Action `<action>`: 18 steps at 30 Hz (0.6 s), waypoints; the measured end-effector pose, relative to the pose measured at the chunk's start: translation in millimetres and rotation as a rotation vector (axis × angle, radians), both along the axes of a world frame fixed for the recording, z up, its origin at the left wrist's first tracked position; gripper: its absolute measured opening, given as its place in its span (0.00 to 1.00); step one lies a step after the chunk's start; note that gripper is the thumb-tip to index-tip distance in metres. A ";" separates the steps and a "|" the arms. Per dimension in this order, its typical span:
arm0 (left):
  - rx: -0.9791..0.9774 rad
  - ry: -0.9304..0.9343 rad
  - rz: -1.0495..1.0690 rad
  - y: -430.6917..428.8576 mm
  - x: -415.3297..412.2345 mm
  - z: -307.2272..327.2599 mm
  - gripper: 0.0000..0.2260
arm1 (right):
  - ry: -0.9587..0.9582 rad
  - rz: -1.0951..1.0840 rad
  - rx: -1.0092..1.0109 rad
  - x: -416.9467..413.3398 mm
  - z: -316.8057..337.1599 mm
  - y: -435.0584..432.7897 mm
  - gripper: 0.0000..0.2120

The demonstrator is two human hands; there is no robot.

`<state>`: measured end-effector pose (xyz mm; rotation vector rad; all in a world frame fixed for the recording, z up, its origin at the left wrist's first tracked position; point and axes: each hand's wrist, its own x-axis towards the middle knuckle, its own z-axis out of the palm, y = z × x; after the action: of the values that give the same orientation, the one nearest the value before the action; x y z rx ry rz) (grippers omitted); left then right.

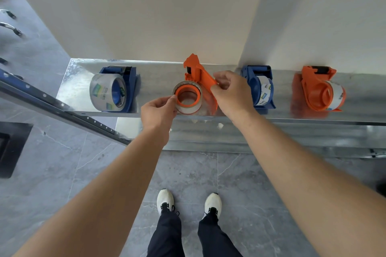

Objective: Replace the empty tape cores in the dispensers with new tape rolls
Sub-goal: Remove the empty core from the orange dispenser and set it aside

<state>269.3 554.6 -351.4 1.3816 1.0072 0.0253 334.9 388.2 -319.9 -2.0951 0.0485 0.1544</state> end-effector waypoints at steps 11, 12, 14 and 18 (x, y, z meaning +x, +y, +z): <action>-0.088 -0.062 -0.082 3.2 0.9 19.2 0.13 | -0.031 0.203 -0.234 -16.4 10.7 43.3 0.15; -0.106 -0.064 -0.084 2.8 0.5 22.1 0.14 | 0.024 0.201 -0.237 -17.3 7.8 45.9 0.13; -0.137 -0.074 -0.095 2.8 -0.1 27.4 0.14 | 0.074 0.158 -0.213 -18.9 4.8 48.8 0.10; -0.146 -0.097 -0.113 5.6 -2.2 36.5 0.15 | 0.078 0.075 -0.169 -22.0 12.1 50.5 0.11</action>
<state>267.1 560.2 -314.9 1.2891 0.8331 -0.0642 312.9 438.7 -307.7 -2.2603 0.0309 0.2858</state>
